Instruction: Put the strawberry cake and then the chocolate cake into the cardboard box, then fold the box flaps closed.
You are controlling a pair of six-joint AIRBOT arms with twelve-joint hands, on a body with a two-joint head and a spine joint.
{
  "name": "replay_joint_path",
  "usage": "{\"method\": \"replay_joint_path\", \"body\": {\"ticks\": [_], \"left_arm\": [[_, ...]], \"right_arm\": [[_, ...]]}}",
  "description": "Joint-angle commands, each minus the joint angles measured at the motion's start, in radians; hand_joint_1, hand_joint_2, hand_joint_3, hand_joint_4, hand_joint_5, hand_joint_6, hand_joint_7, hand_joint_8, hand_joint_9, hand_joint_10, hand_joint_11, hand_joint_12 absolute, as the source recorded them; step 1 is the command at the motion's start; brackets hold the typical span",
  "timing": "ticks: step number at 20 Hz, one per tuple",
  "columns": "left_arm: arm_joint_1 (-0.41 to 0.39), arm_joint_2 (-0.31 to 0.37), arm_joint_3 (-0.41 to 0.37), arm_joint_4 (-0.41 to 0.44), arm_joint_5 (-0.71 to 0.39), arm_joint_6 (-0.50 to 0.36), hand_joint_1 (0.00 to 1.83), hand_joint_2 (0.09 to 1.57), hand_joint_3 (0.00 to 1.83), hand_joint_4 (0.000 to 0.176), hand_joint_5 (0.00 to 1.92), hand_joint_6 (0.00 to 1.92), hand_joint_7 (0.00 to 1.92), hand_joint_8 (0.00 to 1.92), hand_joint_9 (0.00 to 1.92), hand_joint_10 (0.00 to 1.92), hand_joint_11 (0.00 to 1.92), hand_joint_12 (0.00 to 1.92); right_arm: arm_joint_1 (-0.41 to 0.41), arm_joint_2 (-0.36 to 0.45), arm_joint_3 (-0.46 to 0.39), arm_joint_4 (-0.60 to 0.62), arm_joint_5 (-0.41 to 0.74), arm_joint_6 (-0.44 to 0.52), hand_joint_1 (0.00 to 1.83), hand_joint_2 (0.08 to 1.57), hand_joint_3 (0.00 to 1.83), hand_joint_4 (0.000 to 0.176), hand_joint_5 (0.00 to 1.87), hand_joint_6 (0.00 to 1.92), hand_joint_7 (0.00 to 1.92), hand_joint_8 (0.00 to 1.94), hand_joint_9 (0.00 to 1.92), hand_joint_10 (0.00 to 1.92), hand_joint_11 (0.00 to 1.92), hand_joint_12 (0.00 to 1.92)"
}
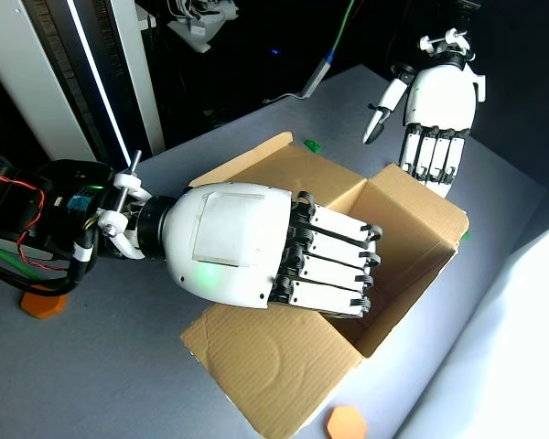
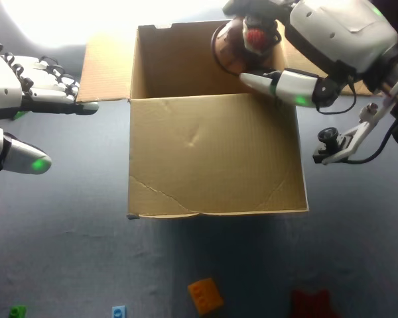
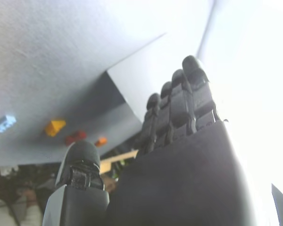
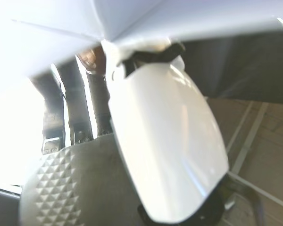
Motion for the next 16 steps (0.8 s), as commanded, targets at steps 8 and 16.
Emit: {"method": "replay_joint_path", "body": {"ticks": [8, 16], "left_arm": [[-0.013, 0.009, 0.002, -0.064, 0.007, 0.008, 0.0, 1.3, 0.0, 0.0, 0.05, 0.0, 0.06, 0.0, 0.08, 0.0, 0.0, 0.49], [-0.112, 0.009, 0.031, -0.067, 0.01, 0.021, 0.0, 1.31, 0.0, 0.0, 0.06, 0.0, 0.07, 0.0, 0.09, 0.0, 0.0, 0.49]], "right_arm": [[0.027, 0.059, -0.019, -0.017, 0.093, -0.025, 0.61, 1.05, 0.0, 0.002, 0.0, 0.0, 0.0, 0.0, 0.0, 0.14, 0.0, 0.5], [0.029, 0.273, -0.134, 0.151, 0.016, -0.129, 0.56, 1.07, 0.0, 0.0, 0.0, 0.0, 0.01, 0.0, 0.03, 0.16, 0.0, 0.75]]}}
